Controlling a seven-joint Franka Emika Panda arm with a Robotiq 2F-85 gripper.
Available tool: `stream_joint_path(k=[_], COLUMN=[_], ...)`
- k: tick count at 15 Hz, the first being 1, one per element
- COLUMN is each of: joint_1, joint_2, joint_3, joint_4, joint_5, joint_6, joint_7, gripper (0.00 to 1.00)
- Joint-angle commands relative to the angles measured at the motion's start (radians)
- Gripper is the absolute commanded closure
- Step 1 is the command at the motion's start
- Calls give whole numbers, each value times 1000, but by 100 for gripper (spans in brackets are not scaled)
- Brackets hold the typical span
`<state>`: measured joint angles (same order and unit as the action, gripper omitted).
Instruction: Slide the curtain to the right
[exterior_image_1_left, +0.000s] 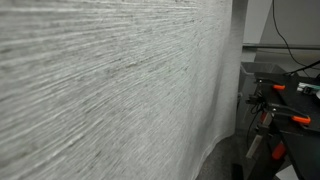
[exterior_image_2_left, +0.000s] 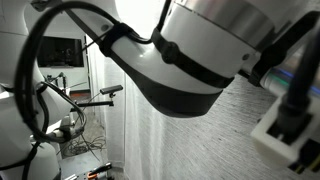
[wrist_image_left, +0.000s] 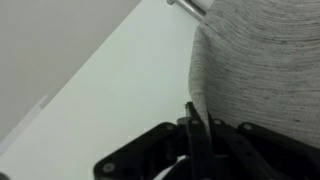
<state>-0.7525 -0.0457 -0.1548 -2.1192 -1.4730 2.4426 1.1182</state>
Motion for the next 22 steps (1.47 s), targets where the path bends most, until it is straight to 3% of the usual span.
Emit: stream_joint_path(k=[1,6,10,20,21,22], joint_1=[141,362,463,504,505,505], joint_2=[6,-39,-56,-142,-149,-155], joint_3=[-45,-43,-41,-28,-25,-21], joint_4=[-99,-205,-248,-328,-331,-334], joint_5=[93,205,324,663,693,720], joint_6=[52,104,161,122,117,111], joint_7=[-17,-25,-89,-393,-421,-443], gripper=[100,100,100,98,72,72])
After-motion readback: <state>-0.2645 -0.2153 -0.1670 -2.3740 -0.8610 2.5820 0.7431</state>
